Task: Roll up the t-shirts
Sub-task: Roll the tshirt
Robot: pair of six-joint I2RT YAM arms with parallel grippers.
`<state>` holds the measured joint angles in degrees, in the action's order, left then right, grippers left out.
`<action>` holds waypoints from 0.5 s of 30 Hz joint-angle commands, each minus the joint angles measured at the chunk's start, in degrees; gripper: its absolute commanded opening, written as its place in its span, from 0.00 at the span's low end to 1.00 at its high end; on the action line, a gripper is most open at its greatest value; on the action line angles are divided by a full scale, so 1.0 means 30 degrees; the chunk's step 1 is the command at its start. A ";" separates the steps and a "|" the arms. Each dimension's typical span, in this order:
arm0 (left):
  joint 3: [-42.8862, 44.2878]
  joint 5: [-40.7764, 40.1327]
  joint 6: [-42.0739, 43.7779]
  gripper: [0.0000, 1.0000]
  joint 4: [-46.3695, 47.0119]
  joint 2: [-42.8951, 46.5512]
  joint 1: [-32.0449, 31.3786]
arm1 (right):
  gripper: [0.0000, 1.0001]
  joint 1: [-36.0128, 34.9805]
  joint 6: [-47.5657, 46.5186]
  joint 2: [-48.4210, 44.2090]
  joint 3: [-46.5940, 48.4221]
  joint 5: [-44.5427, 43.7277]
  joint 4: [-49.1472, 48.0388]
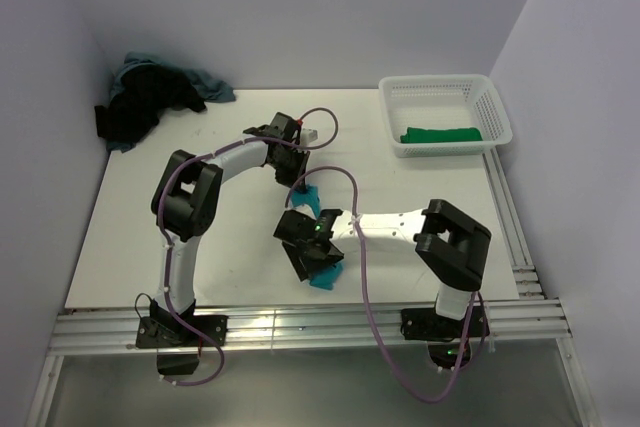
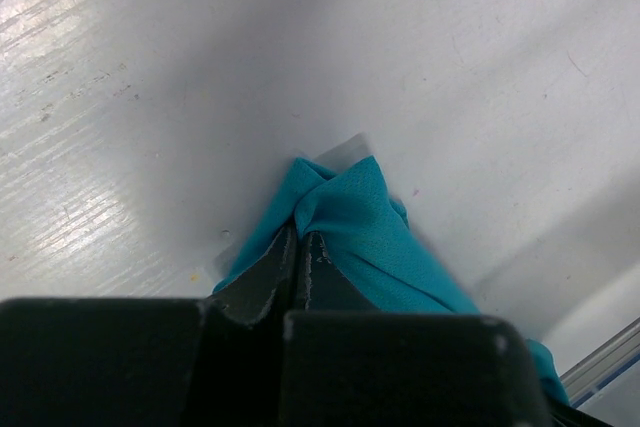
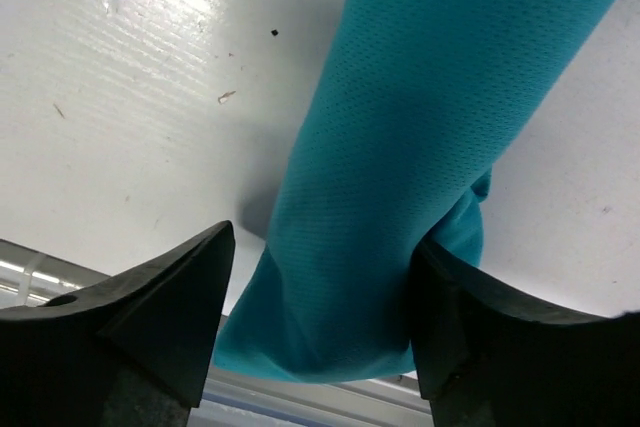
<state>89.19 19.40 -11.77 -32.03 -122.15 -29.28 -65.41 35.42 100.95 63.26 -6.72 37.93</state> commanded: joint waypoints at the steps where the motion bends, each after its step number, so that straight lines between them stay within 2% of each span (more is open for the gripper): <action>1: -0.0256 -0.2423 0.0583 0.00 -0.0573 -0.1325 0.0179 | 0.74 -0.0522 0.0586 0.0306 -0.0874 0.1948 0.3057; 11: -0.0491 -0.2394 0.0583 0.00 -0.0426 -0.1237 0.0150 | 0.84 -0.1401 0.0733 0.0862 0.0268 -0.0248 0.4669; 15: -0.0461 -0.2393 0.0583 0.00 -0.0426 -0.1179 0.0150 | 0.78 -0.1839 0.0762 0.1244 0.0737 -0.0893 0.5254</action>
<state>89.25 20.03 -11.79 -33.04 -122.15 -29.50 -68.84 35.27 102.78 65.25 -11.79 43.22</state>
